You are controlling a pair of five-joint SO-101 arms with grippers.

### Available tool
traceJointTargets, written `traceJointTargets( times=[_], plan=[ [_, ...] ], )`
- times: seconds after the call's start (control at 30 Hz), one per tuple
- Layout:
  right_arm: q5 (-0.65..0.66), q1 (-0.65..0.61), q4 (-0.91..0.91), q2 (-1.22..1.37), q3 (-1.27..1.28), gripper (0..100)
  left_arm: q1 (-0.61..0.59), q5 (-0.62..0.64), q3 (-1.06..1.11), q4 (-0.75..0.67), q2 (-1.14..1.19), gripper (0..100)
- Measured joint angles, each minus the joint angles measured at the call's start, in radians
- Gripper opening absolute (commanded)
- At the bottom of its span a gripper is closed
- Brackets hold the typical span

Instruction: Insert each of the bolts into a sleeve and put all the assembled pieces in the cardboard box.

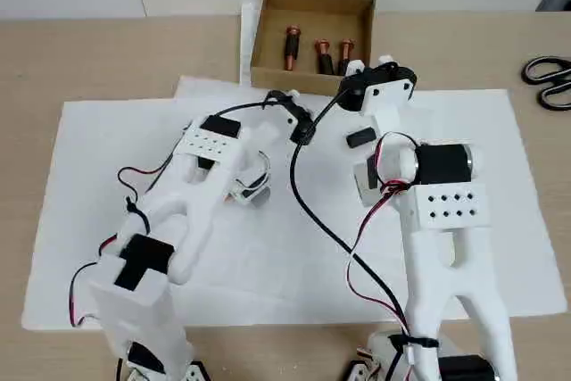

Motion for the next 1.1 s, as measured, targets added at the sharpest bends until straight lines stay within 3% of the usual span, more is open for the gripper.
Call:
traceJointTargets(
  times=[0.7, 1.1],
  plan=[
    [0.0, 0.0, -0.017, 0.0, 0.018, 0.4, 0.044, 0.04, -0.152, 0.195, 0.008, 13],
    [0.0, 0.0, -0.017, 0.0, 0.018, 0.4, 0.023, -0.098, -0.152, 0.241, 0.011, 13]
  ],
)
